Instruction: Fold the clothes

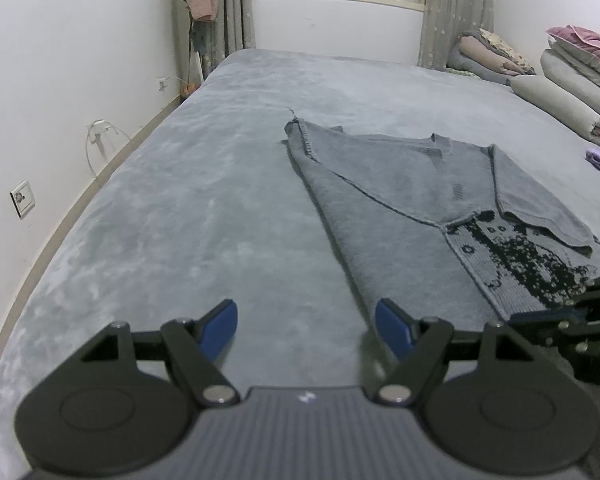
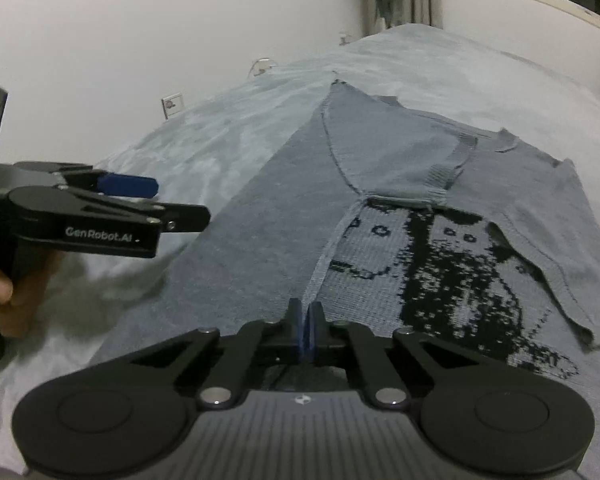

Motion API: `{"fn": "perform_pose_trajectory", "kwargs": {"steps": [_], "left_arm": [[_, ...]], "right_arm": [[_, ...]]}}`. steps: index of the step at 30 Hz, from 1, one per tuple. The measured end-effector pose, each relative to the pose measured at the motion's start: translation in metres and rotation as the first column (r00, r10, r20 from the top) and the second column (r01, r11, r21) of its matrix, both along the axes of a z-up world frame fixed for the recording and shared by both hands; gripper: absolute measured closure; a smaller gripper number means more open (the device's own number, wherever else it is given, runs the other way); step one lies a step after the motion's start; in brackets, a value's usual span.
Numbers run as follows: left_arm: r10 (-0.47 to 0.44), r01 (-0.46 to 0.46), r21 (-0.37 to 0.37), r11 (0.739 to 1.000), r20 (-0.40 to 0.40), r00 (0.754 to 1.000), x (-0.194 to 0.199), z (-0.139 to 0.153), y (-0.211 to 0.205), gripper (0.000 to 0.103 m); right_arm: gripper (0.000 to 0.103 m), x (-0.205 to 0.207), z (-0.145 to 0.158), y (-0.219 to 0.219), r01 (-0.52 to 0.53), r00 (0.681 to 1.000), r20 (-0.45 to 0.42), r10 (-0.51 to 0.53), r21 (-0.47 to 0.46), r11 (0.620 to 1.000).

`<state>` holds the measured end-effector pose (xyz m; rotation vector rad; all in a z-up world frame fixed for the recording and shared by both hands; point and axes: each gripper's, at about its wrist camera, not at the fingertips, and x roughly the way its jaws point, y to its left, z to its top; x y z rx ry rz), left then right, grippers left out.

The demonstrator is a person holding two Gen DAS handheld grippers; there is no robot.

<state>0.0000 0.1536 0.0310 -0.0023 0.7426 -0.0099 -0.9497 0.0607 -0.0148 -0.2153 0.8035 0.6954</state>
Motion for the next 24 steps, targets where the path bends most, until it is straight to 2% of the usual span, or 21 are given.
{"fn": "perform_pose_trajectory", "kwargs": {"steps": [5,7,12,14,17,20,22,24], "left_arm": [[-0.018,0.018,0.028,0.999,-0.006,1.0,-0.002,-0.002,-0.005,0.028],[-0.019,0.02,0.062,0.998,-0.015,1.0,-0.001,-0.005,-0.009,0.028],[-0.033,0.036,0.128,0.991,-0.02,0.999,-0.001,-0.008,-0.017,0.028],[-0.029,0.03,0.114,0.993,-0.013,1.0,-0.002,-0.006,-0.014,0.028],[-0.018,0.017,0.071,0.997,0.003,1.0,-0.002,-0.002,-0.008,0.028],[-0.053,0.052,0.035,0.998,0.017,0.998,-0.007,0.002,-0.012,0.028],[-0.084,0.084,0.035,0.996,0.014,0.996,-0.01,0.001,-0.019,0.028],[-0.107,0.108,0.066,0.992,-0.01,0.994,-0.011,-0.004,-0.029,0.028]], "right_arm": [[0.099,0.004,0.001,-0.002,0.021,1.0,-0.011,-0.021,-0.012,1.0],[0.099,0.006,-0.001,-0.004,0.027,0.999,-0.02,-0.027,-0.012,1.0],[0.095,-0.005,0.001,0.0,-0.009,1.0,0.021,0.009,-0.012,1.0],[0.09,-0.011,0.005,0.0,-0.019,0.999,0.041,0.019,-0.008,1.0],[0.088,-0.025,0.012,-0.001,-0.038,0.997,0.072,0.037,0.012,0.999],[0.088,-0.048,0.007,0.0,-0.068,0.997,0.051,0.066,0.041,0.997],[0.087,-0.062,-0.001,0.002,-0.077,0.996,0.043,0.075,0.037,0.996],[0.083,-0.074,-0.009,0.003,-0.069,0.996,0.055,0.067,0.033,0.997]]}}
